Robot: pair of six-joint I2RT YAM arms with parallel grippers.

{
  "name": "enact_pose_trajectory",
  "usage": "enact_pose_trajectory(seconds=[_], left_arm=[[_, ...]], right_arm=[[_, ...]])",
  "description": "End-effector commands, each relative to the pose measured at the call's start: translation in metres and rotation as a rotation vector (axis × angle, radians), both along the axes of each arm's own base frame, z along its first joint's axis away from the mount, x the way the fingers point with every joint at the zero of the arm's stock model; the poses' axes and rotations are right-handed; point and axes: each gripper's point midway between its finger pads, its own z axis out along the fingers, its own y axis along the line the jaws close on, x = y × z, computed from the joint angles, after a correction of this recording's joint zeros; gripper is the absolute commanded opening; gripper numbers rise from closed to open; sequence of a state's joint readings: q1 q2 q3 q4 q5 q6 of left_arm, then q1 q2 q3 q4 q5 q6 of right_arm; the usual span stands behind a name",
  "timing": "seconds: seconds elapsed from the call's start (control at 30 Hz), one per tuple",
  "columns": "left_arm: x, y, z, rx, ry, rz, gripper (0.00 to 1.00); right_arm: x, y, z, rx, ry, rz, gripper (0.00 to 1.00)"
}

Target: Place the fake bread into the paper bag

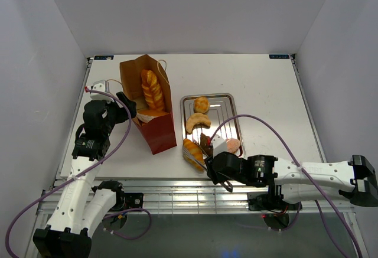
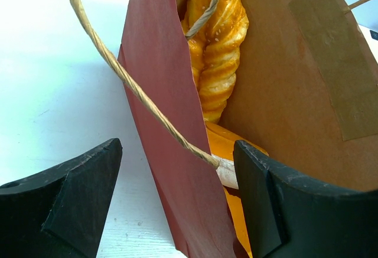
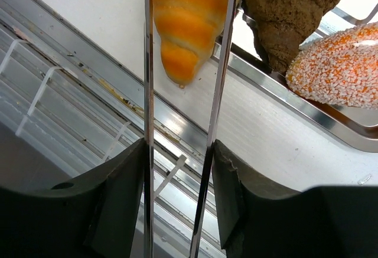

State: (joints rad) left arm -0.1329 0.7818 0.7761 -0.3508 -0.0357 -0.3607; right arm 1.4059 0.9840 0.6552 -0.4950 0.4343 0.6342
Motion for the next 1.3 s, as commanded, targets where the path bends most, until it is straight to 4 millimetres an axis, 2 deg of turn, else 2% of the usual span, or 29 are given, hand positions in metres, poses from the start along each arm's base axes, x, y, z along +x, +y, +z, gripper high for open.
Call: enact_pose_trajectory(seconds=[0.0,0.13,0.27,0.57,0.77,0.9,1.0,1.03,1.1,1.13,1.23,1.27], left_arm=[[-0.001,-0.004,-0.001,-0.008,0.000,-0.018,0.86],[-0.001,-0.004,-0.001,-0.009,0.001,-0.019,0.86],[-0.001,-0.004,-0.001,-0.009,0.001,-0.019,0.86],[-0.001,-0.004,-0.002,-0.010,0.002,-0.020,0.86],[-0.001,-0.004,-0.002,-0.010,0.002,-0.020,0.86],[-0.001,-0.004,-0.002,-0.009,0.002,-0.017,0.86],[-0.001,-0.004,-0.002,-0.010,0.002,-0.020,0.86],[-0.001,-0.004,-0.001,-0.009,0.001,-0.019,0.86],[-0.001,-0.004,-0.001,-0.009,0.001,-0.019,0.86],[-0.001,-0.004,-0.001,-0.009,0.001,-0.019,0.86],[-0.001,-0.004,-0.001,-0.010,-0.001,-0.017,0.86],[-0.001,-0.004,0.000,-0.010,-0.002,-0.019,0.86]], right_arm=[[0.006,0.012,0.025,0.081,-0.033,-0.024,0.43],[0.006,0.012,0.026,0.084,-0.034,-0.024,0.35],[0.008,0.012,0.031,0.102,-0.042,-0.035,0.33],[0.014,0.012,0.052,0.200,-0.075,-0.071,0.29],[0.017,0.013,0.076,0.304,-0.097,-0.090,0.27],[0.021,0.012,0.098,0.364,-0.122,-0.111,0.27],[0.027,0.012,0.122,0.404,-0.165,-0.116,0.28],[0.030,0.013,0.136,0.427,-0.186,-0.125,0.28],[0.033,0.013,0.150,0.435,-0.217,-0.121,0.28],[0.036,0.014,0.167,0.453,-0.248,-0.118,0.28],[0.044,0.018,0.191,0.455,-0.310,-0.114,0.29],[0.045,0.021,0.205,0.473,-0.325,-0.112,0.29]])
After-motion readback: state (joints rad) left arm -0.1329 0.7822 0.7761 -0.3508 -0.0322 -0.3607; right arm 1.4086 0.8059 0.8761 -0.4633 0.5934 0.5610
